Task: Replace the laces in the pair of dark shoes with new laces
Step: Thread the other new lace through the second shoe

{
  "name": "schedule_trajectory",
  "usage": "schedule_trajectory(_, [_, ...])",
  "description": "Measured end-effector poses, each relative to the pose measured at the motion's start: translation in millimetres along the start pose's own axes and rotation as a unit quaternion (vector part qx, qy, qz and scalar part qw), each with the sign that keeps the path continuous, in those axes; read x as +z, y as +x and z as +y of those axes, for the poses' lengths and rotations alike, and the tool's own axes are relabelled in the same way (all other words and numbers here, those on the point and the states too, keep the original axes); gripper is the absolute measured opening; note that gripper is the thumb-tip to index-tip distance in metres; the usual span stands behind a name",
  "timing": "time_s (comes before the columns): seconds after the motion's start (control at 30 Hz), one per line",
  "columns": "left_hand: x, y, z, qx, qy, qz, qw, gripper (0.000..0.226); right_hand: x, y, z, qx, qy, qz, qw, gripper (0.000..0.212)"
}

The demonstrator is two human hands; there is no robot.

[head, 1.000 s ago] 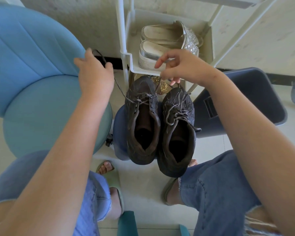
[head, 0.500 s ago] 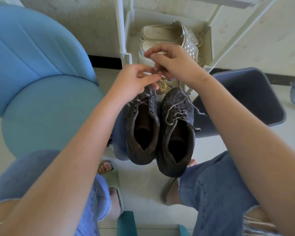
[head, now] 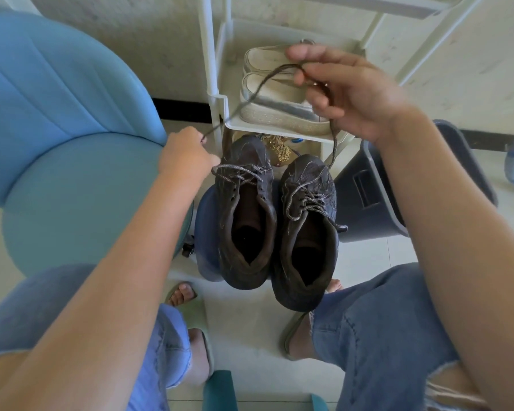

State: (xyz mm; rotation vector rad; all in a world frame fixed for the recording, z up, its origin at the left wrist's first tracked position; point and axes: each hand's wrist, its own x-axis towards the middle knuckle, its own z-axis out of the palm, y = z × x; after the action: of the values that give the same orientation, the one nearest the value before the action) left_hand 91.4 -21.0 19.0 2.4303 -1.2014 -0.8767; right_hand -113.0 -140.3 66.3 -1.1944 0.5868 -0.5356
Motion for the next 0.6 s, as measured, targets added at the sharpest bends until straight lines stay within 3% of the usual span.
schedule_trajectory(0.13, [-10.1, -13.1, 20.1, 0.065, -0.132, 0.059, 0.987, 0.037, 32.9, 13.1, 20.3, 0.072, 0.076, 0.083, 0.991, 0.024])
schedule_trajectory(0.23, [-9.0, -23.6, 25.7, 0.079, -0.067, 0.132, 0.986, 0.067, 56.7, 22.0, 35.5, 0.100, 0.179, 0.167, 0.964, 0.027])
schedule_trajectory(0.27, [-9.2, -26.1, 25.2, 0.093, -0.036, 0.153, 0.983, 0.068, 62.5, 24.1, 39.6, 0.105, 0.209, 0.192, 0.953, 0.028])
schedule_trajectory(0.33, [-12.6, -26.7, 26.4, 0.122, -0.034, 0.147, 0.981, 0.044, 70.4, 26.7, 46.0, 0.114, 0.262, 0.230, 0.930, 0.030])
schedule_trajectory(0.4, [-12.4, -24.1, 29.3, 0.118, -0.113, 0.028, 0.986, 0.030, 74.3, 28.3, 50.7, 0.121, 0.297, 0.254, 0.913, 0.031])
schedule_trajectory(0.5, [-9.9, -29.0, 30.6, 0.092, -0.155, -0.210, 0.961, 0.037, 80.1, 31.5, 54.1, 0.116, 0.325, 0.284, 0.895, 0.033])
schedule_trajectory(0.6, [-7.1, -26.7, 25.1, 0.114, -0.167, -0.254, 0.946, 0.021, 79.0, 32.5, 54.9, 0.093, 0.310, 0.295, 0.899, 0.033])
